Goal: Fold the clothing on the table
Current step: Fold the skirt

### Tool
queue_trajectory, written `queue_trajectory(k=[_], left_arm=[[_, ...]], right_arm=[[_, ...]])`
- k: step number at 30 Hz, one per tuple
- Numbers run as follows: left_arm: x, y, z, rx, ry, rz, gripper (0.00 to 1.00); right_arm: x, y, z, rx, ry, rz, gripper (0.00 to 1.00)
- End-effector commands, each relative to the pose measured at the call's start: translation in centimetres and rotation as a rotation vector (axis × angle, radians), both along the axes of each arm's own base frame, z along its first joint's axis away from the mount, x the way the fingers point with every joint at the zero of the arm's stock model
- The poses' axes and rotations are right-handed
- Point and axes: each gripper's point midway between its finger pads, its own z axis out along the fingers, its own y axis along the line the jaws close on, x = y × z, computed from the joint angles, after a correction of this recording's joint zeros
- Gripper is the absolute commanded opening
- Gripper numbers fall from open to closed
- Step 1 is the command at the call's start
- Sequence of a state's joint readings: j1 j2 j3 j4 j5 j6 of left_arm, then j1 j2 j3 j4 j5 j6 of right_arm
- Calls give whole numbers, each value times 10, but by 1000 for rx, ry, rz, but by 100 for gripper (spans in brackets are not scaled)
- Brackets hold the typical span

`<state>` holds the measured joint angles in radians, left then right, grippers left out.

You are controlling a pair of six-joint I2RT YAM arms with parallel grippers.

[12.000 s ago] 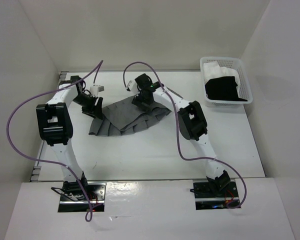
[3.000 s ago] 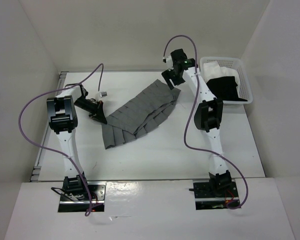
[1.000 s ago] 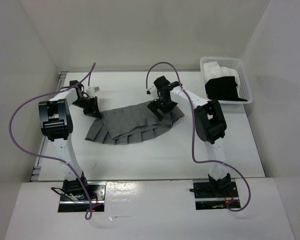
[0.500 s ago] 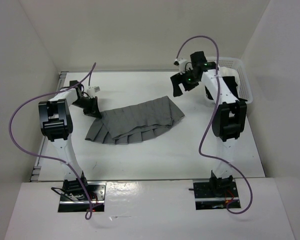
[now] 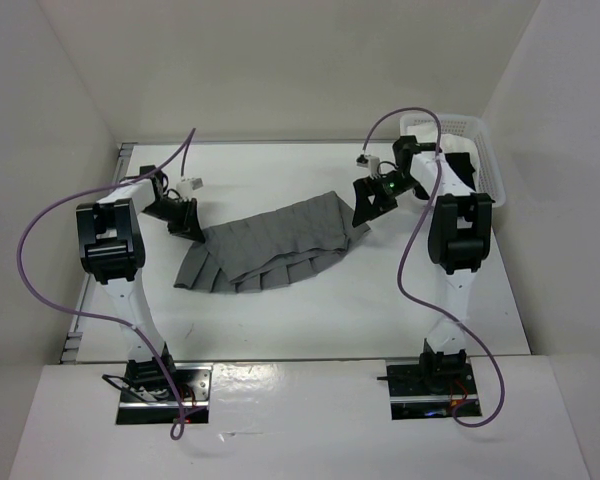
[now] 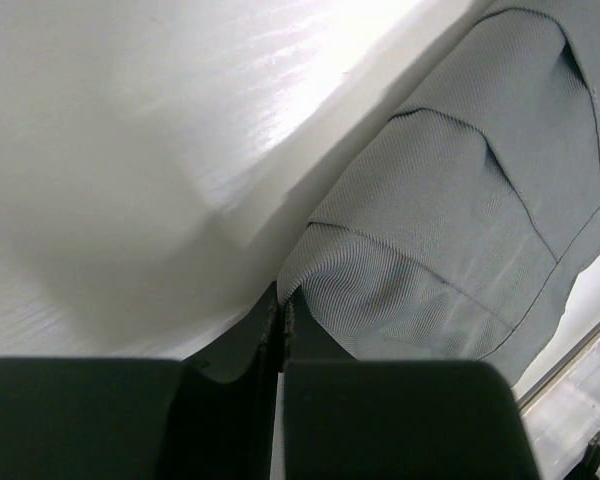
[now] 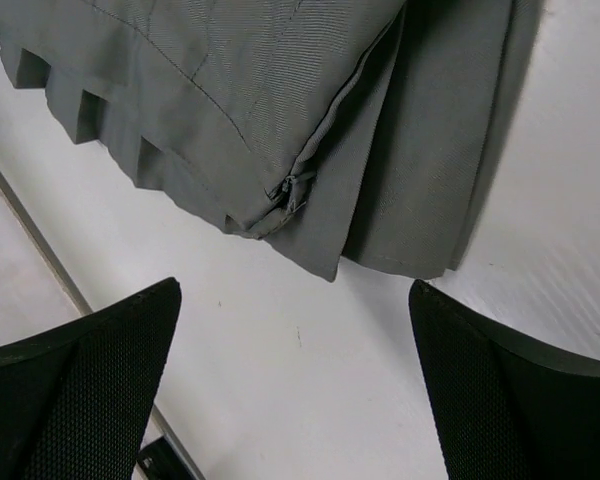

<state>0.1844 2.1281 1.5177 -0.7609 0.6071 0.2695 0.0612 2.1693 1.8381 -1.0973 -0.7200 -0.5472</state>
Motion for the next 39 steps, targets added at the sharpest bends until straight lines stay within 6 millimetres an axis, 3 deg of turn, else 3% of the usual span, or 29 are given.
queue_trajectory(k=[1, 7, 14, 26, 30, 39], left_arm=[[-6, -6, 15, -24, -39, -48, 3], [-5, -5, 19, -21, -53, -56, 3], [-10, -6, 16, -24, -35, -55, 3], [-9, 1, 18, -2, -45, -51, 3], [-11, 0, 18, -4, -36, -51, 3], [-13, 0, 19, -4, -36, -51, 3]], right_arm=[[-12, 8, -6, 50, 32, 46, 99], [-10, 5, -15, 25, 40, 34, 99], [12, -2, -25, -32, -13, -26, 99], [34, -6, -47, -72, 0, -54, 99], [29, -1, -61, -43, 63, -46, 99], [29, 3, -61, -16, 75, -34, 99]])
